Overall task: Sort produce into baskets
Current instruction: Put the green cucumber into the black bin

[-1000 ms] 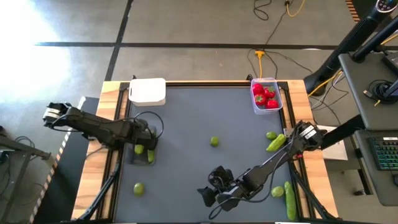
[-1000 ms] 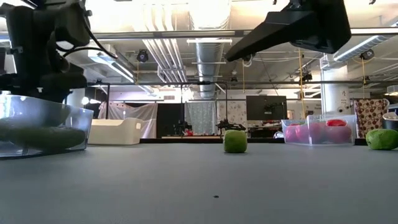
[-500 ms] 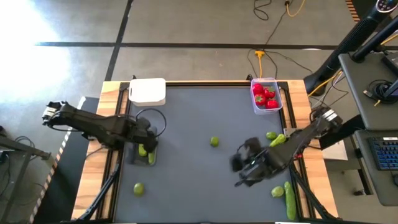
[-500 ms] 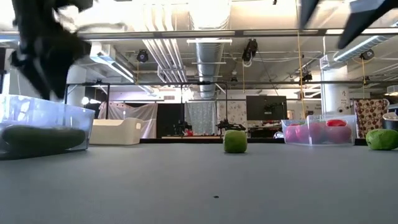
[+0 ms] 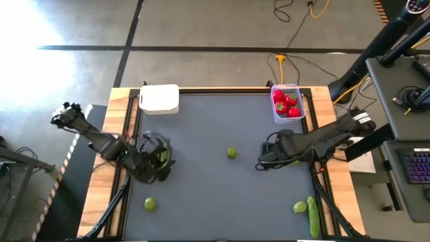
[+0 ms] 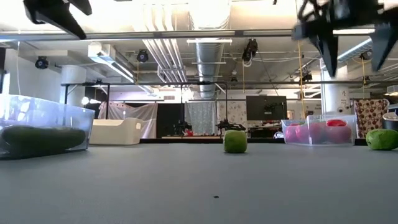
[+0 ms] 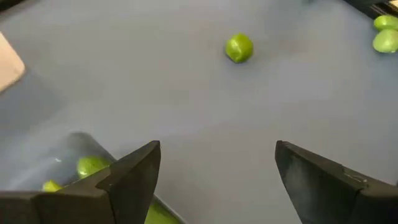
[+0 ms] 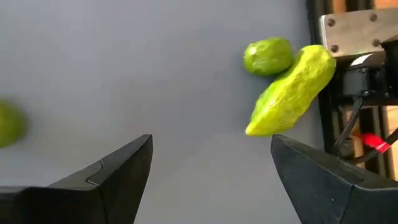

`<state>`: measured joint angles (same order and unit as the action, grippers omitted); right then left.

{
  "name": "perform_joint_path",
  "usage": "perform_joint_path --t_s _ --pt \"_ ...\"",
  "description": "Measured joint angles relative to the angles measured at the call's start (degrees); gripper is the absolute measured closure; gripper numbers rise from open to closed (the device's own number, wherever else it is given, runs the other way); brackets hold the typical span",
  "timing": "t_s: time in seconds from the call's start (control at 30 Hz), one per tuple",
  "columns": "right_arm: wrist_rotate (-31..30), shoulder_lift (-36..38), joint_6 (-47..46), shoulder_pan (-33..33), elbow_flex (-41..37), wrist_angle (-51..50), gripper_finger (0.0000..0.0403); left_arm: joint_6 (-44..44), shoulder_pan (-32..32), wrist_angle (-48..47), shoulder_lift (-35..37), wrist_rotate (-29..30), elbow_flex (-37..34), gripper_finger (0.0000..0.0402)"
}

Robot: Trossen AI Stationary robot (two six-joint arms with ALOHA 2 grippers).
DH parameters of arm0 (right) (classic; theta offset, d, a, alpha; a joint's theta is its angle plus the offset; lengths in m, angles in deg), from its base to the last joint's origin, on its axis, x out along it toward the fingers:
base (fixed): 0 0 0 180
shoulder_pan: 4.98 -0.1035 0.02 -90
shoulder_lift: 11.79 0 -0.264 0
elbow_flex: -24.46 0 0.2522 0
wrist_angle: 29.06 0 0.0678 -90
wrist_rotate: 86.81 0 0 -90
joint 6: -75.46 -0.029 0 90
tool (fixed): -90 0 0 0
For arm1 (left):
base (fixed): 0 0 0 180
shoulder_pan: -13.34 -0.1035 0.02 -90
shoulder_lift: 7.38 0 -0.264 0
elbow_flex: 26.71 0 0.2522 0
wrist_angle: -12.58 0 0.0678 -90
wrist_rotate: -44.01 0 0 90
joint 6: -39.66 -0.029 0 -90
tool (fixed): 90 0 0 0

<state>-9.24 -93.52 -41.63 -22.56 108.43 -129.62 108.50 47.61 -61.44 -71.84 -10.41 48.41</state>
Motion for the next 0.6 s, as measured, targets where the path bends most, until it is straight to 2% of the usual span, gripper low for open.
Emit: perform_joint_path --t_s 0.07,0.17,0.3,0.6 --pt "1.7 -1.2 0.3 0.0 -3.1 -0.5 0.0083 4.2 3.9 -0.1 -1.1 2.8 -1.1 0.0102" --pt "8.6 -2.1 -3.6 0.0 -7.9 -2.1 0.0087 10.2 9.5 0.8 -3.4 5.6 -2.7 0.0102" --pt "9.7 -2.5 -13.9 0.0 -14.7 0.4 0.0089 13.7 14.0 6.4 -7.7 7.7 -5.4 0.0102" --pt "9.7 -2.0 -17.5 2.5 -26.9 10.2 0.0077 12.7 14.5 19.1 -19.6 2.2 -5.6 0.0102"
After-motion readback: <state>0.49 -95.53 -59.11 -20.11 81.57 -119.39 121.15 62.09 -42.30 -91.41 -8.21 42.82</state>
